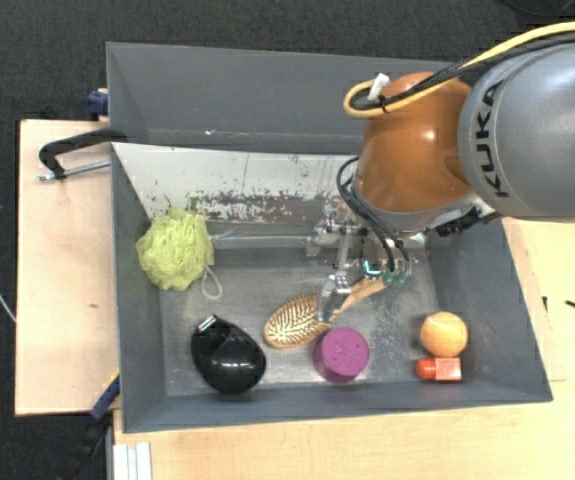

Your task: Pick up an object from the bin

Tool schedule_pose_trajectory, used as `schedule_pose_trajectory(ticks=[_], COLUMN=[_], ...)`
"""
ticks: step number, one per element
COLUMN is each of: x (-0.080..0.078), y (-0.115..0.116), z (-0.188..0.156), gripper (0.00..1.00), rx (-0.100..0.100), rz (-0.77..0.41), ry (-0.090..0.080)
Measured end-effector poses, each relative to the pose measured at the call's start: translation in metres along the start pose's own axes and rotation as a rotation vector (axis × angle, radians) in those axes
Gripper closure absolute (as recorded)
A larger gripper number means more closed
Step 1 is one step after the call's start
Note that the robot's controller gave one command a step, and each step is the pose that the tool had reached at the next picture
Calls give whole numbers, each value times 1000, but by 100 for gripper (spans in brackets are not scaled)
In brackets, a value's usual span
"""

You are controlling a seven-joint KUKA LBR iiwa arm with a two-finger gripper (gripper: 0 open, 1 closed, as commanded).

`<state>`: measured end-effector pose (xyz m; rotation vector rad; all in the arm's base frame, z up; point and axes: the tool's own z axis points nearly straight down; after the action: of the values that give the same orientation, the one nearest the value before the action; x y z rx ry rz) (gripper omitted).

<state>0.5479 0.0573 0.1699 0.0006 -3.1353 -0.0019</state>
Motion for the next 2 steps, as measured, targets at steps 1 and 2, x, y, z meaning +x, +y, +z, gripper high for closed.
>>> schedule_pose_trajectory(ticks=[1,2], x=[-2,-3], y=[0,-6], z=[-4,54], gripper=[0,0], rx=[-1,1], rz=[1,-96], ry=[-8,-11])
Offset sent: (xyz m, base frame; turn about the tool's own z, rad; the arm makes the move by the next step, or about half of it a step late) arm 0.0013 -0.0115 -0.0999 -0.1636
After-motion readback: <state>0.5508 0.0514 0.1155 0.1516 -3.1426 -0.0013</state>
